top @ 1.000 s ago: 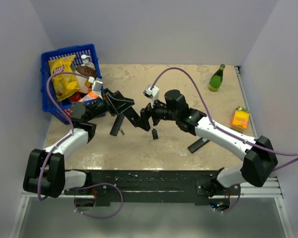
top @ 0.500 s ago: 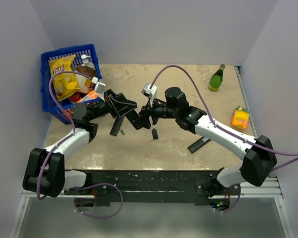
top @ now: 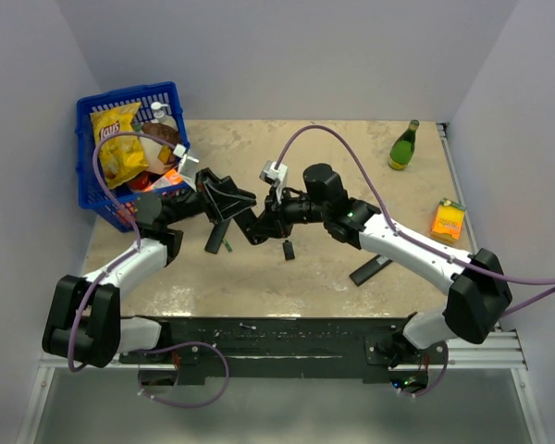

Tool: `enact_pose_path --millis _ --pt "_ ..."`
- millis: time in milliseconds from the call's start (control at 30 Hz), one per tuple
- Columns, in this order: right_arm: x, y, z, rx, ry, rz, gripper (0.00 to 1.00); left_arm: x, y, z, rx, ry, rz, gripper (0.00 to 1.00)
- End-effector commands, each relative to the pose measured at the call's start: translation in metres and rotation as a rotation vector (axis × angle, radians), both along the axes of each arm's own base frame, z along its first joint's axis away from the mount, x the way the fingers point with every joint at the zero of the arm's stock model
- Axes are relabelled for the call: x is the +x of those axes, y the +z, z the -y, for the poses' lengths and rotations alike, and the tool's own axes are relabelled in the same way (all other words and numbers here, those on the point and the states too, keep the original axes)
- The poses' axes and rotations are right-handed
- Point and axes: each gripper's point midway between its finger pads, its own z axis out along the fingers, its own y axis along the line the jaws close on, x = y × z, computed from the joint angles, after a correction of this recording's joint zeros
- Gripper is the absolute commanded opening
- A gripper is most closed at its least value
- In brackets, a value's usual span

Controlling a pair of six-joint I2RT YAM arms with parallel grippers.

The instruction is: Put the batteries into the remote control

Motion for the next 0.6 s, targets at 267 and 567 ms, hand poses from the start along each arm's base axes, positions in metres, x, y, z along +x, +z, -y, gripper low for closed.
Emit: enact_pose_path --millis 267,567 --pt "0.017 0.011 -0.006 0.026 -0.061 0.009 0.37 -0.008 0.028 0.010 -0.019 -0.007 0.133 0.00" --pt "0.015 0.044 0.014 0.042 -0.133 0.079 0.87 0.023 0.011 0.004 0.055 0.141 0.052 0.00"
